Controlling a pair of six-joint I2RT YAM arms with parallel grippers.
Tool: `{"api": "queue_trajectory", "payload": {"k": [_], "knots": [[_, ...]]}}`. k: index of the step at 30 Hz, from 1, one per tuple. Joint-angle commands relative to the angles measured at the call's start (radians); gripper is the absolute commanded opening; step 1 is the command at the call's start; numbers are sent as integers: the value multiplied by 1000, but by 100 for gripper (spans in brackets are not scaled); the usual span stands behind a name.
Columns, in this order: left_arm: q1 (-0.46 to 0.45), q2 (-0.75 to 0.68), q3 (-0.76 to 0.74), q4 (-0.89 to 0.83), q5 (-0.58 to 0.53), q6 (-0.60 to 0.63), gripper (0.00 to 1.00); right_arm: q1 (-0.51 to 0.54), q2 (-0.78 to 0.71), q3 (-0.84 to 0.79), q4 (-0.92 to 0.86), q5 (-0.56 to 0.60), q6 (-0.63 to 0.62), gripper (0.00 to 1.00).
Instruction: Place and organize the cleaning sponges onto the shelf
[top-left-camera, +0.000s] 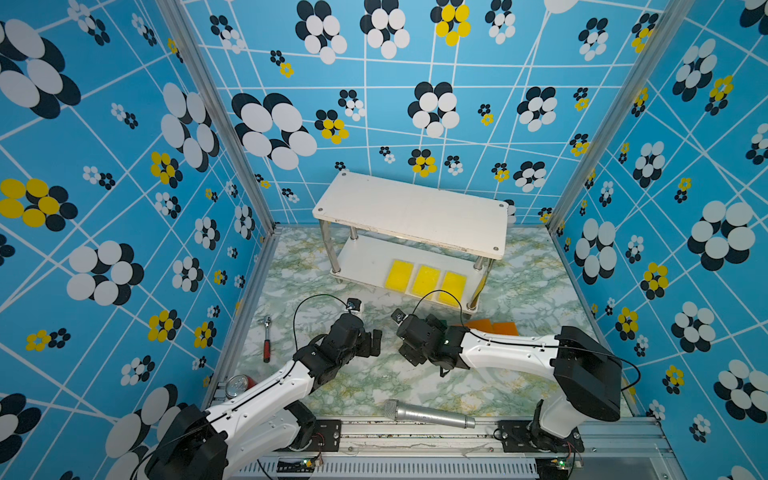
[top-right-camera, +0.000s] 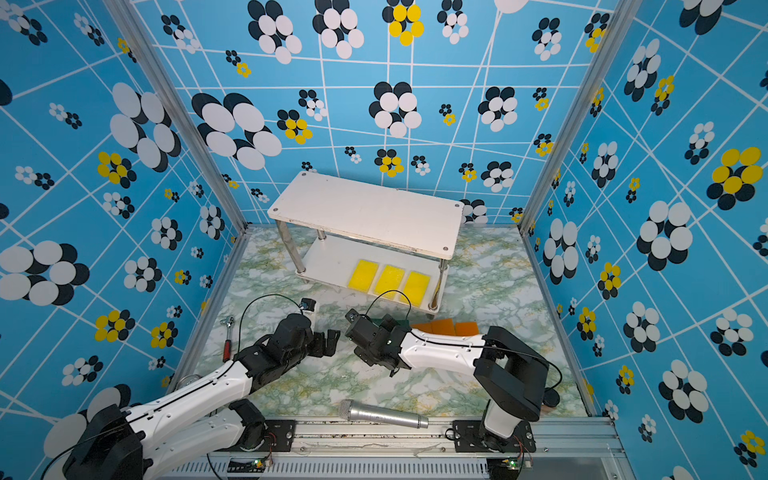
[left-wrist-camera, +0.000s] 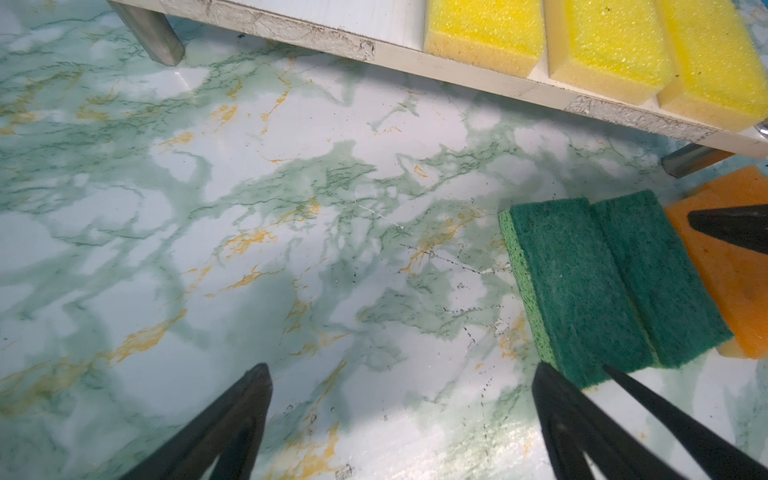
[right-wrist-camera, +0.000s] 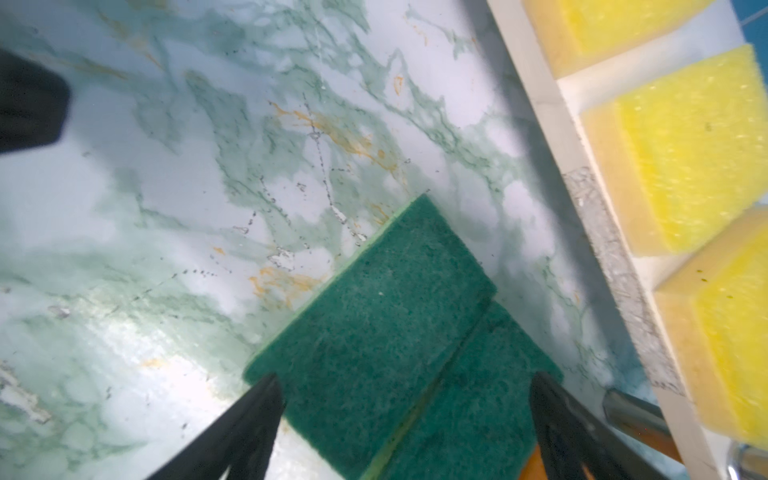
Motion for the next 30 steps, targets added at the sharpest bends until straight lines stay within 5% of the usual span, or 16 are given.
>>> {"api": "queue_trajectory", "payload": {"k": [1,12,20,30], "knots": [[11,10,-11,37,23,-6,99,5,-70,-38,-54,84,67,96],[14,58,0,79,47,-10,99,0,-55,-59,-159,236,109,99],[14,73,-4,86,57,-18,99,-5,107,21,-219,234,121,99],[17,81,-6,92,55,-14,99,-4,121,38,-136,184,93,98]]}}
